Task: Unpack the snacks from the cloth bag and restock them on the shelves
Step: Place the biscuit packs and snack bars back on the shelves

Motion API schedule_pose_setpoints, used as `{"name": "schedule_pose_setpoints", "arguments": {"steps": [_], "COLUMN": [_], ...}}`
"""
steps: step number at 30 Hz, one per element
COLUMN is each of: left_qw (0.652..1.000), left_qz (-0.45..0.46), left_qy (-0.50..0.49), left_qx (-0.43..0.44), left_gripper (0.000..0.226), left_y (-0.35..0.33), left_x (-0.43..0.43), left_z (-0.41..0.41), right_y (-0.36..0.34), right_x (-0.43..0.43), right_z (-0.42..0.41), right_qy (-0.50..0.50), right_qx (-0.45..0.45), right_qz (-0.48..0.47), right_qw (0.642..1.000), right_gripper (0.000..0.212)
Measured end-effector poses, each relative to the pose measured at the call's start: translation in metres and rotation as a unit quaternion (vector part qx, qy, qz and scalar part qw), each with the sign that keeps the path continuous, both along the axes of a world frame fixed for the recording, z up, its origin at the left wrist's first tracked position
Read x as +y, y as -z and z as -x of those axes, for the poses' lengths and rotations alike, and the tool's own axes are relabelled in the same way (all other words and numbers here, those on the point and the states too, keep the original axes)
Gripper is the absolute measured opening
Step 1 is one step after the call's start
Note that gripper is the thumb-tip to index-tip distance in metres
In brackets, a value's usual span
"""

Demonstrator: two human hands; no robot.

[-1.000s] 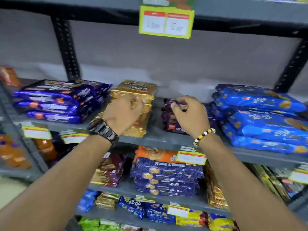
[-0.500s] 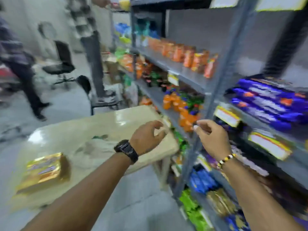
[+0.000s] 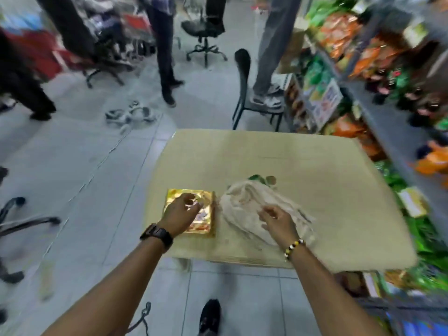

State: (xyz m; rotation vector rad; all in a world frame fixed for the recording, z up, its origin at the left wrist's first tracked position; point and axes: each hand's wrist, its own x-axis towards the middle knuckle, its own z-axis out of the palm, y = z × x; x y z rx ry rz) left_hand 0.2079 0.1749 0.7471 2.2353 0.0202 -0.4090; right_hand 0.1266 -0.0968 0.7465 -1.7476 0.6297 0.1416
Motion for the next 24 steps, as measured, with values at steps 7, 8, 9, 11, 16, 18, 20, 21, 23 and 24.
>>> {"name": "schedule_pose_setpoints", "arguments": {"steps": [7,8,9,11,16,18,20,21,23,24], "left_qw": [0.982,0.978,0.971,0.947,0.921,0.915,0.909,0.907,0.906,0.904], "left_qz": [0.025,0.043,0.069,0.134,0.216,0.239,0.258,0.263,0.271,0.279], "left_qy": [-0.134,-0.137,-0.142,-0.155,-0.14,-0.127,-0.122,-0.13,-0.146,-0.149], "left_qx": [0.13,0.153,0.18,0.246,0.294,0.299,0.305,0.303,0.292,0.289], "left_gripper": [0.075,0.079,0.083,0.087,0.065,0.052,0.046,0.045,0.044,0.044], "left_y": [0.085,0.093,0.104,0.122,0.153,0.157,0.156,0.154,0.149,0.146], "left_x": [0.094,0.097,0.1,0.102,0.103,0.103,0.102,0.1,0.098,0.096], "left_z": [-0.059,-0.062,-0.066,-0.075,-0.082,-0.084,-0.085,-0.083,-0.079,-0.077], "right_y": [0.097,0.104,0.112,0.127,0.154,0.161,0.166,0.167,0.166,0.163], "right_x": [0.089,0.094,0.099,0.107,0.12,0.123,0.125,0.124,0.122,0.12], "right_z": [-0.083,-0.088,-0.095,-0.109,-0.118,-0.12,-0.121,-0.12,-0.12,-0.12], "right_qy": [-0.047,-0.057,-0.071,-0.094,-0.102,-0.07,-0.036,-0.021,-0.002,0.007], "right_qx": [0.131,0.138,0.145,0.157,0.169,0.161,0.153,0.147,0.136,0.129], "right_qz": [-0.113,-0.116,-0.117,-0.126,-0.157,-0.2,-0.248,-0.267,-0.292,-0.297], "right_qw": [0.984,0.982,0.98,0.975,0.968,0.964,0.956,0.952,0.947,0.946], "right_gripper": [0.01,0.014,0.022,0.041,0.071,0.067,0.051,0.048,0.051,0.053]}}
